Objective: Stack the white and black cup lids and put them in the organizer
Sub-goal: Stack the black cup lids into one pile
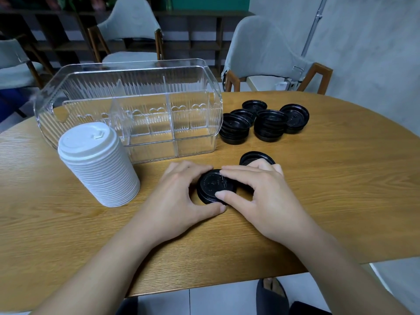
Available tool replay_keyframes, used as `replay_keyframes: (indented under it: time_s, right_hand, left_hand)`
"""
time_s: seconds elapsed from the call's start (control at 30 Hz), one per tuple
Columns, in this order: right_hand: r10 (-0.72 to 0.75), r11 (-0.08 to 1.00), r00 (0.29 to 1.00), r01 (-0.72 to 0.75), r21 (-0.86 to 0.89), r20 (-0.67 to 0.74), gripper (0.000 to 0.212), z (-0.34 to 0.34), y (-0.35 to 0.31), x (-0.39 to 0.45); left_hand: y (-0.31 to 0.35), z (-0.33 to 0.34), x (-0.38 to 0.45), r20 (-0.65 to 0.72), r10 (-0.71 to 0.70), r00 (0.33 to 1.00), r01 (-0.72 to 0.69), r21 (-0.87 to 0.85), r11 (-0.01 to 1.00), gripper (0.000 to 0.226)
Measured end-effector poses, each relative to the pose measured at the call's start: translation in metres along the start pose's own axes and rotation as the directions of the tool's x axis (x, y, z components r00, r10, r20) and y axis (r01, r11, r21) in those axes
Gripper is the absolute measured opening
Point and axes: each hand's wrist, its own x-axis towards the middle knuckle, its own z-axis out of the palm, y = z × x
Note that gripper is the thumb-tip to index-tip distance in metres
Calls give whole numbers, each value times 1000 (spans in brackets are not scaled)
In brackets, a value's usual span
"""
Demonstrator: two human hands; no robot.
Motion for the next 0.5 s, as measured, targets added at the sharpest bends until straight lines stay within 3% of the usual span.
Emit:
replay_keyframes:
  time_s: [0.5]
  right_hand:
    - [86,996,996,-86,-3,31,60,-2,-3,-2]
  left_hand:
    - [5,6,0,-24,-28,999,29,33,999,90]
